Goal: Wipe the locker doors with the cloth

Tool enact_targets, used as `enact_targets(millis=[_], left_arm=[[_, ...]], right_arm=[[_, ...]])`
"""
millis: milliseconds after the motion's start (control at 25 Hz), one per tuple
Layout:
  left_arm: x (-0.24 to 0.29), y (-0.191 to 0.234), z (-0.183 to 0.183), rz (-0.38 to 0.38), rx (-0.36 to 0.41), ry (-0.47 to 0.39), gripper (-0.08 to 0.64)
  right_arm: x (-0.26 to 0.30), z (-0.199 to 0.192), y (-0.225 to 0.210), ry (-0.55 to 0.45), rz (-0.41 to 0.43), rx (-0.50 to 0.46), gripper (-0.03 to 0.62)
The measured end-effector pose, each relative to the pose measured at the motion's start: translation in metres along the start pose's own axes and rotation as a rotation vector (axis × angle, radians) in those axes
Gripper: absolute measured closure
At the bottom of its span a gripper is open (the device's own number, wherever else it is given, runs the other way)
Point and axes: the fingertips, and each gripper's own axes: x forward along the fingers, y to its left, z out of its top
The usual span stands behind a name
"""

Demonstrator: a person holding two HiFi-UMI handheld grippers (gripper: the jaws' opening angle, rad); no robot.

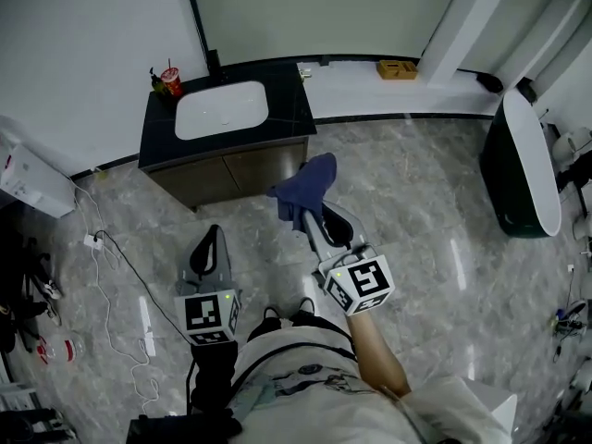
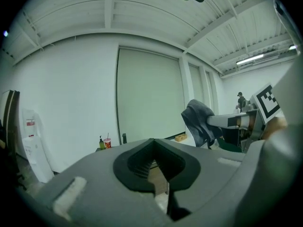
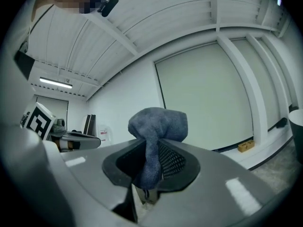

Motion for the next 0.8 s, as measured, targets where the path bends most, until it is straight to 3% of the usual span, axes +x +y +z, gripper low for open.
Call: enact_targets(millis=[800], left_arm=[[0.016, -0.019, 0.006, -0.014, -0.006, -0.007, 0.56]], right_arm=[[-0.001, 0.008, -0.016, 0.012, -0.032, -0.041, 0.52]])
